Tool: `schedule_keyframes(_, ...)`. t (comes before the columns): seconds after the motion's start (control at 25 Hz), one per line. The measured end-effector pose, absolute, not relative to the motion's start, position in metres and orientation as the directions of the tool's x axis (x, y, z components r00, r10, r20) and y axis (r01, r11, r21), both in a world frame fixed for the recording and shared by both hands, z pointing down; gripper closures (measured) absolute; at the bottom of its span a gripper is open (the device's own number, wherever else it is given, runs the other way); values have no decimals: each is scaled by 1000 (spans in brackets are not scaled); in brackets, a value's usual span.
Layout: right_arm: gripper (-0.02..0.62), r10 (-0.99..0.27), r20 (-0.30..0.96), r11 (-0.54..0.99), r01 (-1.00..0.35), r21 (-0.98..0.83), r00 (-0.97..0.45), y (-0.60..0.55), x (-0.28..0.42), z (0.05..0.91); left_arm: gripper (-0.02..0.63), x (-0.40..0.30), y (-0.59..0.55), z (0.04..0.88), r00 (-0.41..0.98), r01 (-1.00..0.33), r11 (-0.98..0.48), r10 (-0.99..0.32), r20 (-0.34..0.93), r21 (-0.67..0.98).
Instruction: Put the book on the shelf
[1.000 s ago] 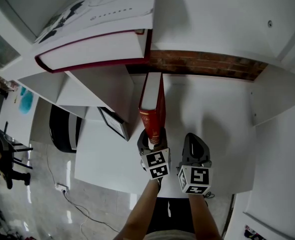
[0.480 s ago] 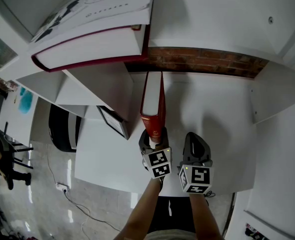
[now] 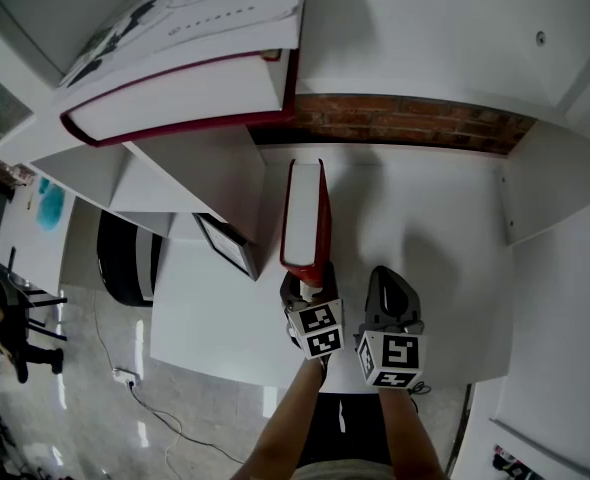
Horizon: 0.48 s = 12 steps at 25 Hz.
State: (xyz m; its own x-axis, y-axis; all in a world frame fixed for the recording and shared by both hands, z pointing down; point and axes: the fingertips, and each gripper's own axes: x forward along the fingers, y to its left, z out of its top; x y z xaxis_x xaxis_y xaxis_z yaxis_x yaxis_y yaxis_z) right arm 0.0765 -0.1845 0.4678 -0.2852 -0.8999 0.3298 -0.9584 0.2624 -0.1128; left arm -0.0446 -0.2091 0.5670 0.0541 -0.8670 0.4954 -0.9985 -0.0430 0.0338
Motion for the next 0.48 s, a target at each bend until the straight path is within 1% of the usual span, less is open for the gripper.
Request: schedule_keyframes(0.48,580,-901,331,257,-959,-117,-281,-188,75,469,359,-44,-219,572,68,-998,-61,-863,501,30)
